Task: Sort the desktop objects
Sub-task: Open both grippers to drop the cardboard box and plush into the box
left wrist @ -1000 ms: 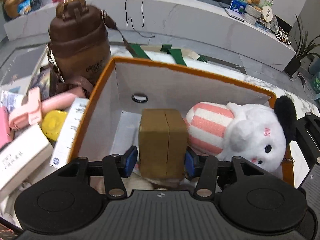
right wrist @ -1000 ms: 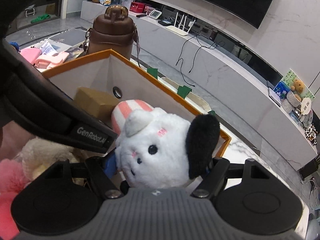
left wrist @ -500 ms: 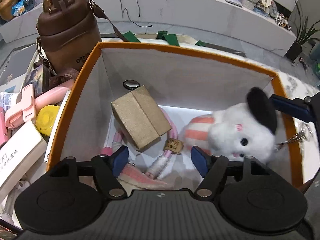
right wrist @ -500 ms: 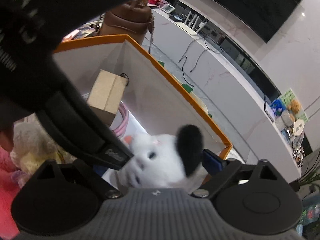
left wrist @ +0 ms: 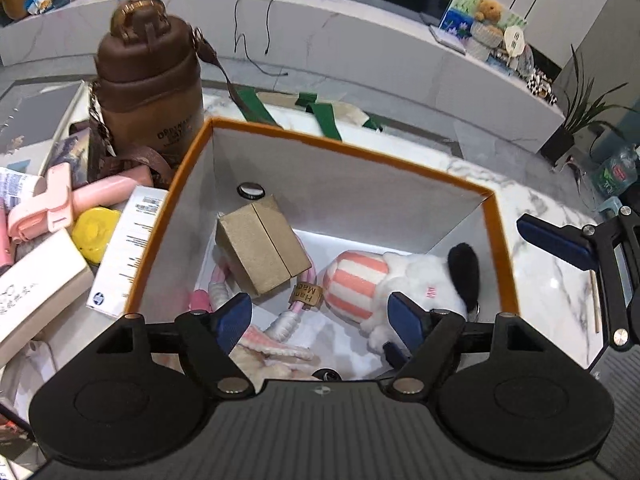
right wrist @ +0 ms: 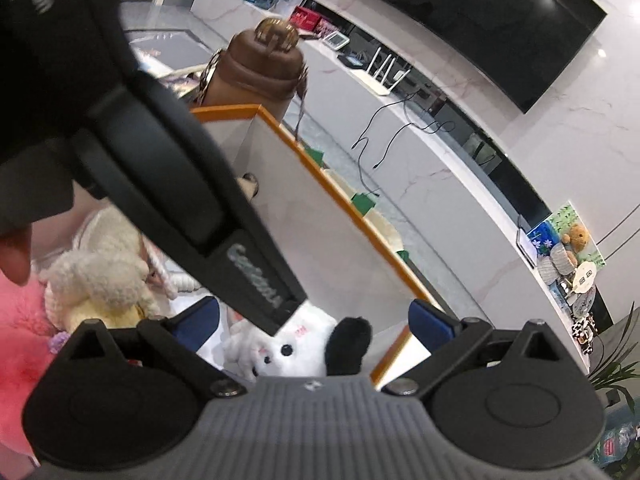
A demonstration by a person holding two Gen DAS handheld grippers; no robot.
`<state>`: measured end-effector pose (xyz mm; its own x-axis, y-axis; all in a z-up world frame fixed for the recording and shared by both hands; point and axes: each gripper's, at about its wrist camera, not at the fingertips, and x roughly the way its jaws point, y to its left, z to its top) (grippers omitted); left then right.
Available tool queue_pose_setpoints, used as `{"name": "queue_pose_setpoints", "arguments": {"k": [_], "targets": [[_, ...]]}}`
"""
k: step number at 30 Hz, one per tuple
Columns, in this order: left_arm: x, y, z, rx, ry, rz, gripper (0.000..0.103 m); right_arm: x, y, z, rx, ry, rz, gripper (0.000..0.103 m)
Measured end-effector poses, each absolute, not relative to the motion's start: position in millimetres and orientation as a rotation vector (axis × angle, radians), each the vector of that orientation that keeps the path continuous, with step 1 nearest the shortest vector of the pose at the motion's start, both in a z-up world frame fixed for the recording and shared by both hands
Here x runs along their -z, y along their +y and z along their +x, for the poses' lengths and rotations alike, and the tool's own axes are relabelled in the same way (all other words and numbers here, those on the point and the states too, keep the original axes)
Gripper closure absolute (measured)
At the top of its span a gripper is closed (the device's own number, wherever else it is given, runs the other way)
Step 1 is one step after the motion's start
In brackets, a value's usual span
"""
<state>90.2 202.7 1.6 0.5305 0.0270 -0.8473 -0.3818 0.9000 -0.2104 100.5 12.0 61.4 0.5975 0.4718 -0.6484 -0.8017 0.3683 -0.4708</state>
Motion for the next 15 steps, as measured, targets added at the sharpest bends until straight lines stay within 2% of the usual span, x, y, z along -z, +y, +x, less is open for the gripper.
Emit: {"name": "queue_pose_setpoints", "arguments": {"k": [15], "targets": [[-45, 181, 60, -0.257, 0.9, -0.325, 0.014, -86, -7, 90, -0.809, 0.42, -0.819, 0.002]]}}
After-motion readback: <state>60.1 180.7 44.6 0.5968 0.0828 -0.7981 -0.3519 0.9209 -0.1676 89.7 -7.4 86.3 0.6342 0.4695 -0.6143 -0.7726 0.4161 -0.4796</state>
